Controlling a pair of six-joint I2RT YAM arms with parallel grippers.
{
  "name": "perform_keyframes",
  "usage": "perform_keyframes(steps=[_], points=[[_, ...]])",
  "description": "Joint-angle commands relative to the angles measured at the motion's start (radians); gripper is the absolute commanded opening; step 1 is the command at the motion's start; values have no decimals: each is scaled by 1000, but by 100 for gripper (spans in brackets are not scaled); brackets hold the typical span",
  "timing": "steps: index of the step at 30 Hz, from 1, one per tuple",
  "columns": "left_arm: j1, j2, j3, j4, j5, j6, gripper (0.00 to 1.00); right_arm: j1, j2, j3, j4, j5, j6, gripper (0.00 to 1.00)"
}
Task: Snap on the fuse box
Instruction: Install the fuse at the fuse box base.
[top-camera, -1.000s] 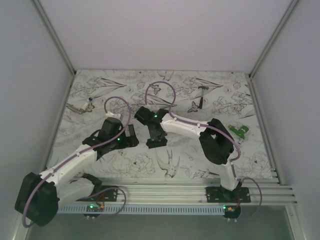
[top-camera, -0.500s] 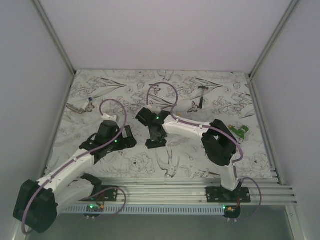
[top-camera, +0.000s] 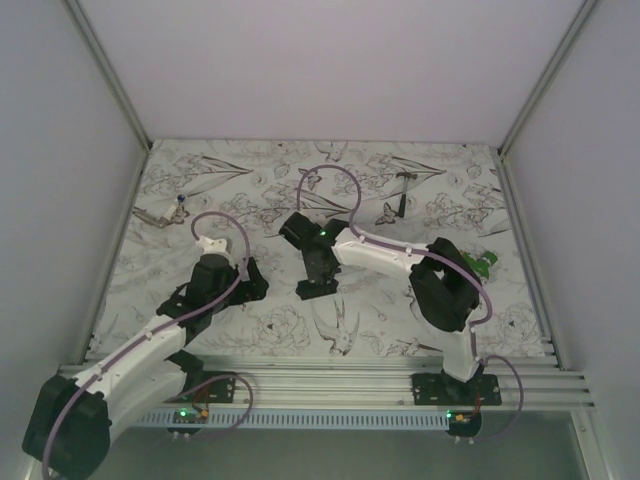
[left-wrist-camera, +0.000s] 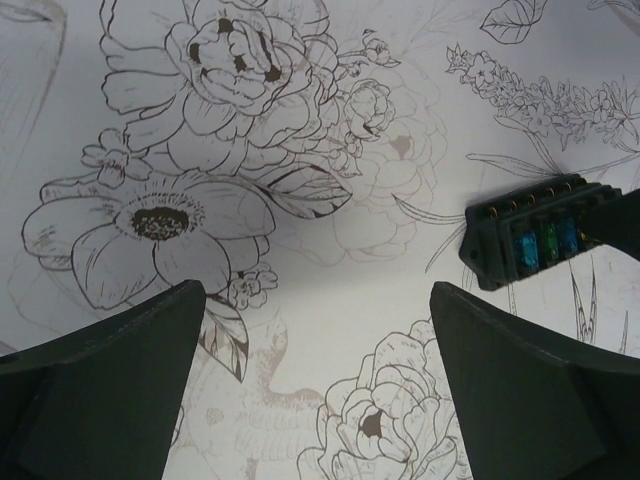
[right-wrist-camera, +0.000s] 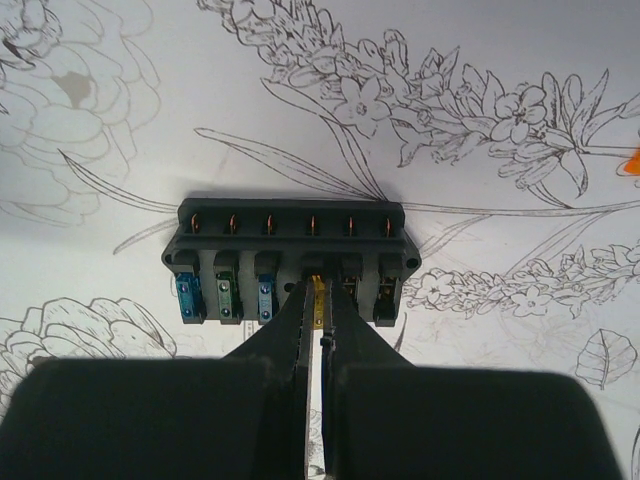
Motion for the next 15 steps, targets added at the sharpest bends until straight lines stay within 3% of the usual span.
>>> perform_keyframes(steps=[1,8,15], points=[[7,57,-8,111,-9,44,100,-21,1,-66,-88,-18,-44,0],[7,187,13,166,29,48,100,-37,10,-54,-103,-17,-15,0],[7,210,9,198,30,50,100,-38,78,-23,-128,-10,9,0]])
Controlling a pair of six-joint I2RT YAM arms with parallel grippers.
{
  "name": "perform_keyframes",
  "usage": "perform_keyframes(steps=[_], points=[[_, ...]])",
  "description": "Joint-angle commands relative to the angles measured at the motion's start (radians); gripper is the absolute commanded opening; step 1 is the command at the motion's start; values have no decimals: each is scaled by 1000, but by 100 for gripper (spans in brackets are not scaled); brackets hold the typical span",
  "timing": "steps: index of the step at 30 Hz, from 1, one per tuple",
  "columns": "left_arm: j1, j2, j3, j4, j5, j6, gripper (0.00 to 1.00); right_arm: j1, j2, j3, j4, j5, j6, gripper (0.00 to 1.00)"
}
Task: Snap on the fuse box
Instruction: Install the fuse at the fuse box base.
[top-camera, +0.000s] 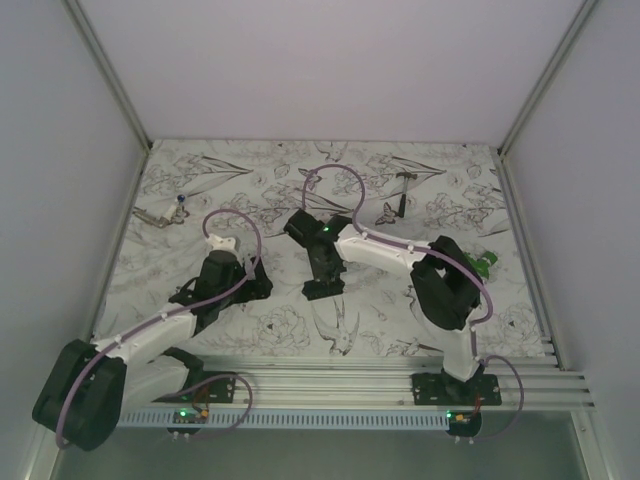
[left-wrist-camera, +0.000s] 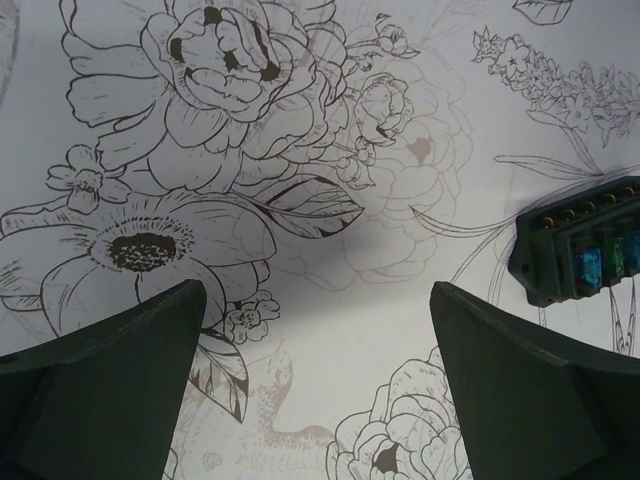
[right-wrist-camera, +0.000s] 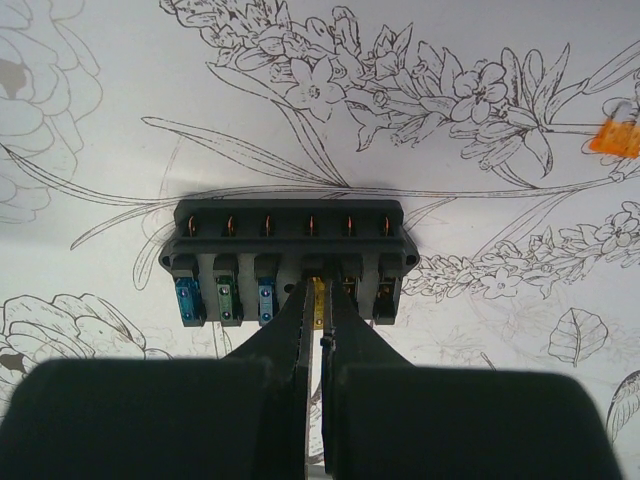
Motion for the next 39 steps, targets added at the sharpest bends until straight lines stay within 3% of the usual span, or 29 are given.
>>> perform_keyframes(steps=[1,14,28,39], points=[[7,13,8,45,13,17,99,-10,95,-13,-79,2,27,0],[9,26,16,48,11,16,100,-7,8,-190,39,-2,83,0],[10,20,16,48,13,14,100,-4,-74,-150,44,4,79,20],[10,20,18,46,22,12,100,-4,-118,-151,76,17,70,27]])
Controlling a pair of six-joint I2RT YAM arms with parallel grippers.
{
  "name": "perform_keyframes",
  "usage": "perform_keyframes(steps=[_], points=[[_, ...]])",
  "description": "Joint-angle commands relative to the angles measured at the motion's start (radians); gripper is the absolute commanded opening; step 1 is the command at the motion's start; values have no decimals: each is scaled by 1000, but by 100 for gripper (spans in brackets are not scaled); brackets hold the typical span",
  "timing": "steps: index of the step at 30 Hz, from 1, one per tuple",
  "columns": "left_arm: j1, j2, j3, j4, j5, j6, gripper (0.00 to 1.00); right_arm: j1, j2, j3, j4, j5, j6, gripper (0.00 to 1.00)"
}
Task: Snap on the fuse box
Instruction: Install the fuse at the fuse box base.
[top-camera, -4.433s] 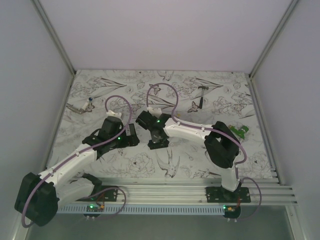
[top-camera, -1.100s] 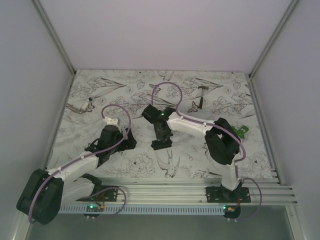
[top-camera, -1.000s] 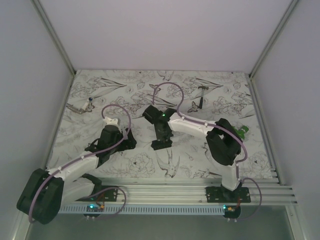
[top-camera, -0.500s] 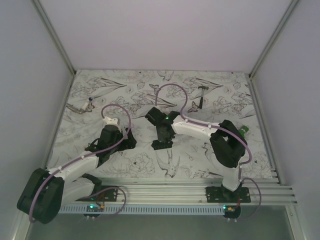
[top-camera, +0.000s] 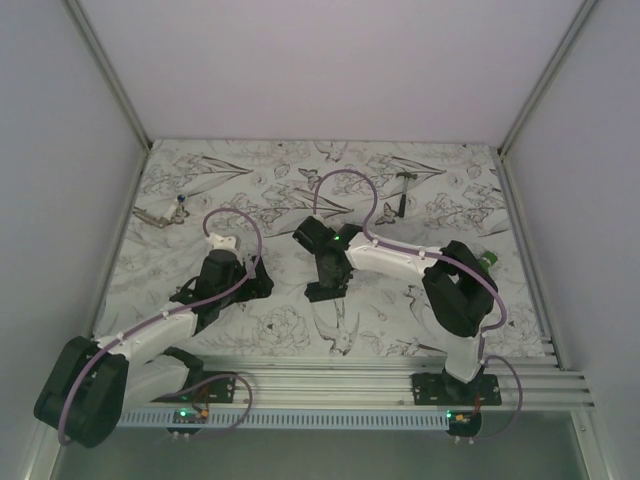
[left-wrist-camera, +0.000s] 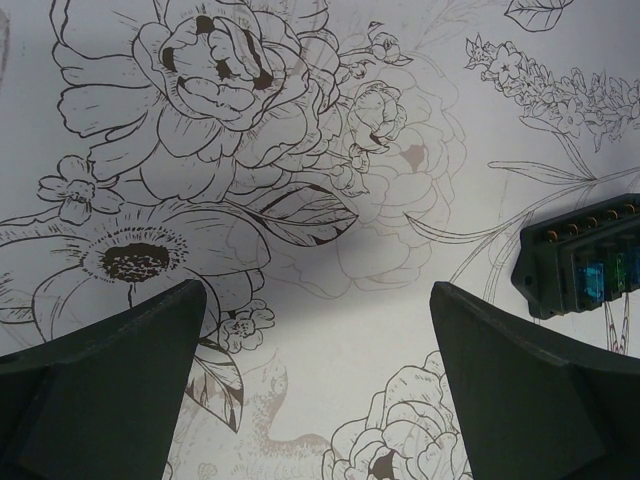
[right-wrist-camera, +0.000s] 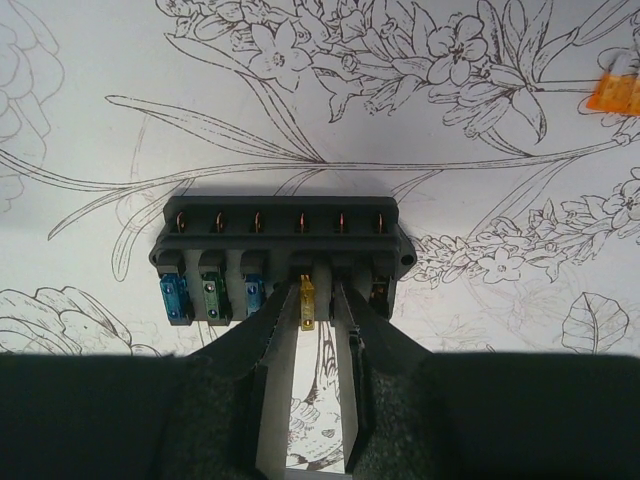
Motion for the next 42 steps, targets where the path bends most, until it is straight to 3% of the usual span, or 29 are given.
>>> perform_keyframes(steps=[1,19,32,42], points=[[5,0,17,11,10,11,100,-4,-28,-6,-15,11,12,27],[5,-5,16,11,13,12,100,-4,-72,-1,13,12,0,32],[5,-5,17,11,12,14,100,-4,-37,3,15,3,-12,17],[5,-2,17,11,13,13,100,-4,-10,4,12,-6,-21,10]])
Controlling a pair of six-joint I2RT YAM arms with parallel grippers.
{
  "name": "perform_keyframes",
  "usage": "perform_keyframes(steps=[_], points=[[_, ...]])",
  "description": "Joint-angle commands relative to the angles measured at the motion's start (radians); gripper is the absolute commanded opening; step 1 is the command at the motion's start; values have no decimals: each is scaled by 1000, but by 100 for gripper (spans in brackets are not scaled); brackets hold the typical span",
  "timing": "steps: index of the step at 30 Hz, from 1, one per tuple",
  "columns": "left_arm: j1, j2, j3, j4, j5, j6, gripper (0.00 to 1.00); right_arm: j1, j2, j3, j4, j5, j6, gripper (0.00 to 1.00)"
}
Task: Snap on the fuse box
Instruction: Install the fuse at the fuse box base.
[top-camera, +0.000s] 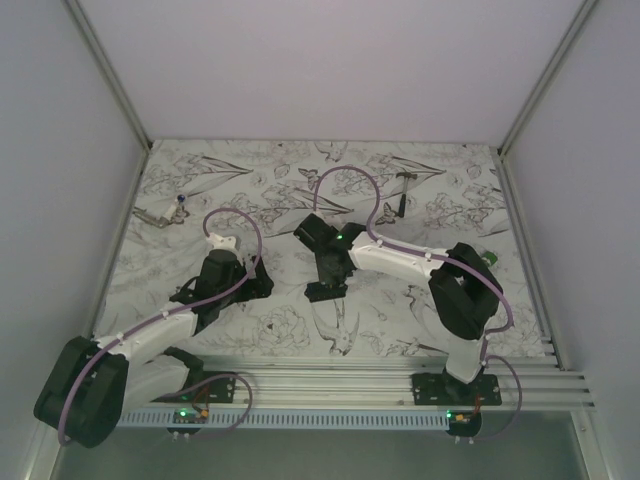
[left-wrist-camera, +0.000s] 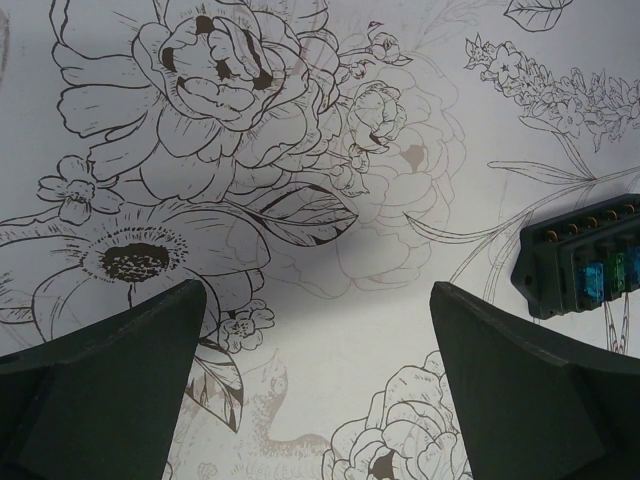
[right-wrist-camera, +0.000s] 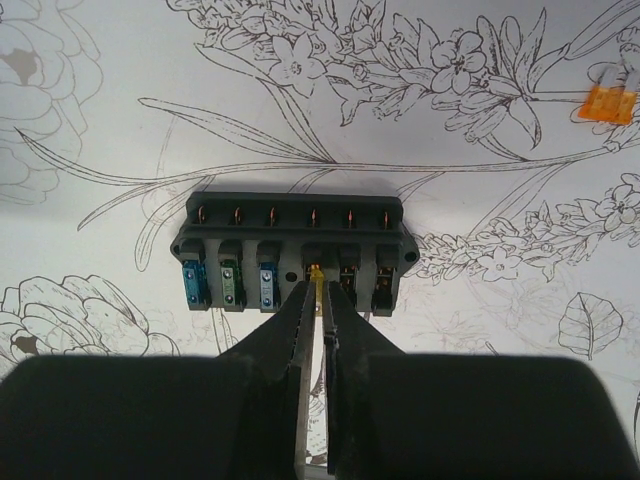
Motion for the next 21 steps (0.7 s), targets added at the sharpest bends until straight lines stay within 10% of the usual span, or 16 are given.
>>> perform_keyframes(steps=[1,21], points=[[5,-3,17,11,11,13,100,-4,25,7,2,-4,-12,9],[5,8,20,11,7,13,100,16,133,46,-105,-41,-23,0]])
